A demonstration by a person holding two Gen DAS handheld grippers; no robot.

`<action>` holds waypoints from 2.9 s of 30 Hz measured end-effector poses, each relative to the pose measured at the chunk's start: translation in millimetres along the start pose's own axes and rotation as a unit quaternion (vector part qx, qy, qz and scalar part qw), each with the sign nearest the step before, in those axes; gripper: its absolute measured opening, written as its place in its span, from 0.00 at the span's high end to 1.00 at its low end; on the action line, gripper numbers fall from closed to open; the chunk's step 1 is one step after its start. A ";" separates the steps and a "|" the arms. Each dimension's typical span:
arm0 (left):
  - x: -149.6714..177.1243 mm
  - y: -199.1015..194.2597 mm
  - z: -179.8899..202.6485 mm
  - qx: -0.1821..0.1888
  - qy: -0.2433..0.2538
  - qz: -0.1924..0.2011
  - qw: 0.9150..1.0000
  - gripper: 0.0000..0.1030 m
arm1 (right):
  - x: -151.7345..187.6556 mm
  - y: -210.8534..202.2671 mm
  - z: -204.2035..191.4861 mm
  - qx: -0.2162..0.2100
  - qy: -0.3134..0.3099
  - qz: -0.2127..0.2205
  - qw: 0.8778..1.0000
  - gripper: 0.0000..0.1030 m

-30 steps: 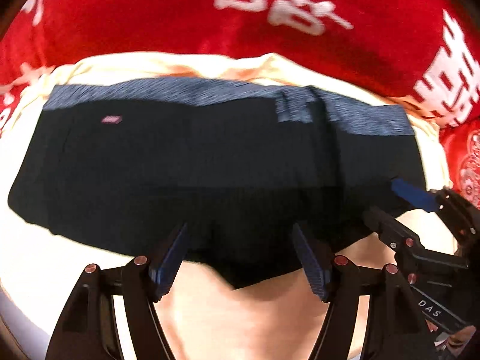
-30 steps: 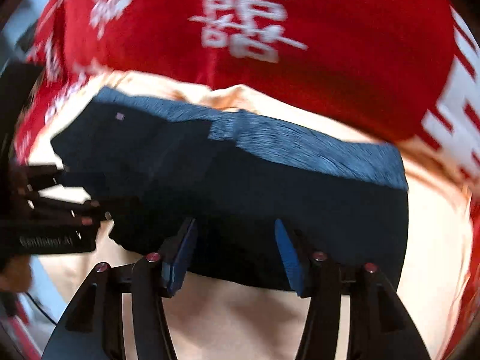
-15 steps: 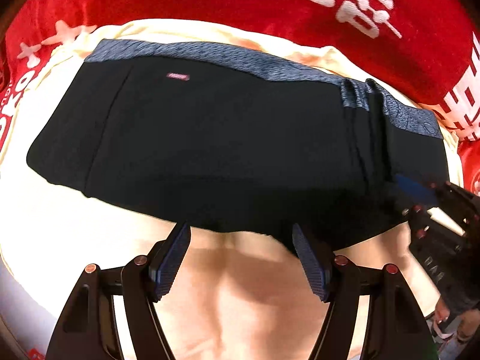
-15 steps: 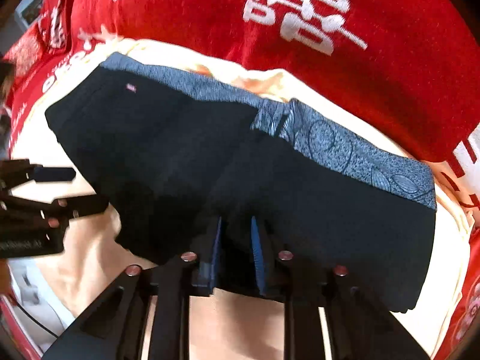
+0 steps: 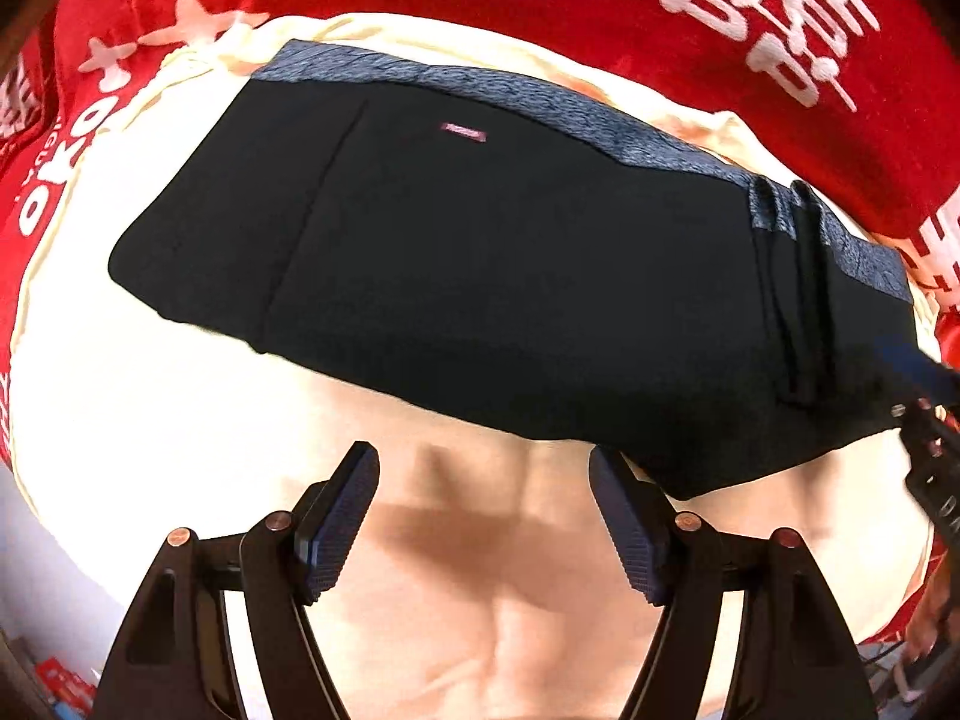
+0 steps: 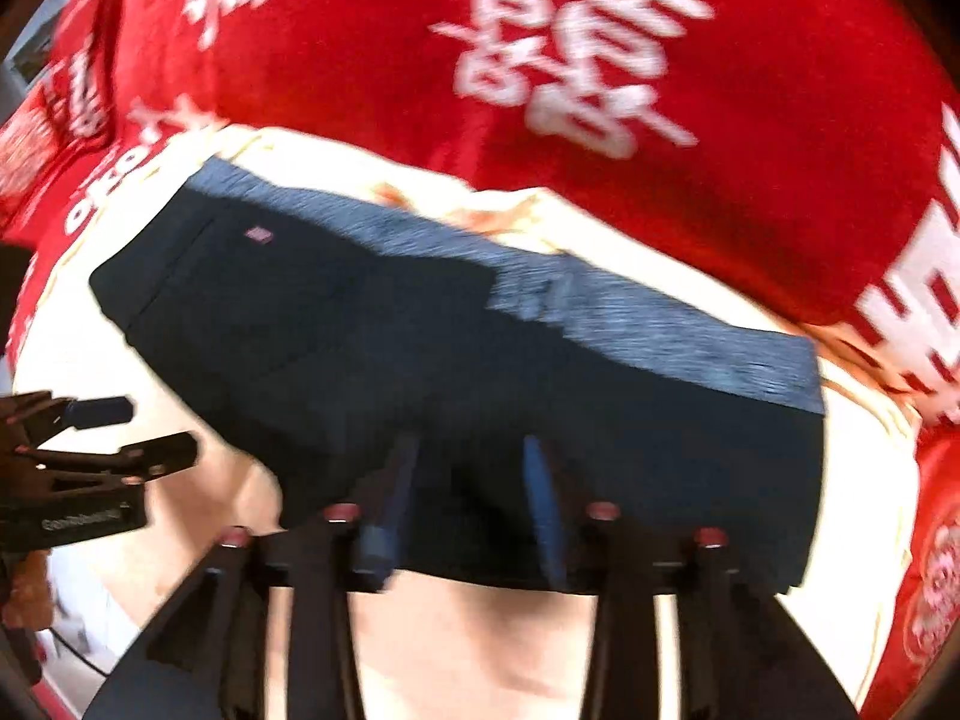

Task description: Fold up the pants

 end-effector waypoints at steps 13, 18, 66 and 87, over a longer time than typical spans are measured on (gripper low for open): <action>2.6 1.1 -26.2 0.004 -0.020 -0.003 1.000 0.28 | 21.9 38.9 -1.4 0.023 0.044 -0.084 0.995 0.46; -2.5 5.7 -23.6 0.002 -0.039 0.002 0.999 0.09 | 23.9 35.5 -8.4 0.023 0.028 -0.096 0.995 0.44; -38.3 54.0 -65.9 0.205 -0.175 0.033 0.963 0.09 | 19.8 51.7 -81.2 -0.025 -0.014 -0.128 0.991 0.28; -81.0 74.2 -77.3 0.270 -0.253 0.061 0.927 0.09 | 20.7 52.8 -78.9 -0.039 -0.015 -0.123 0.992 0.26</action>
Point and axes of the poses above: each gripper's, at about its wrist camera, not at the fingertips, and y roughly the way its jaws point, z to its right, x to its underside, the point moved 4 cm from there along y, roughly the way its jaws point, and after that the axes turned 10 degrees about z, right-handed, at the moved point
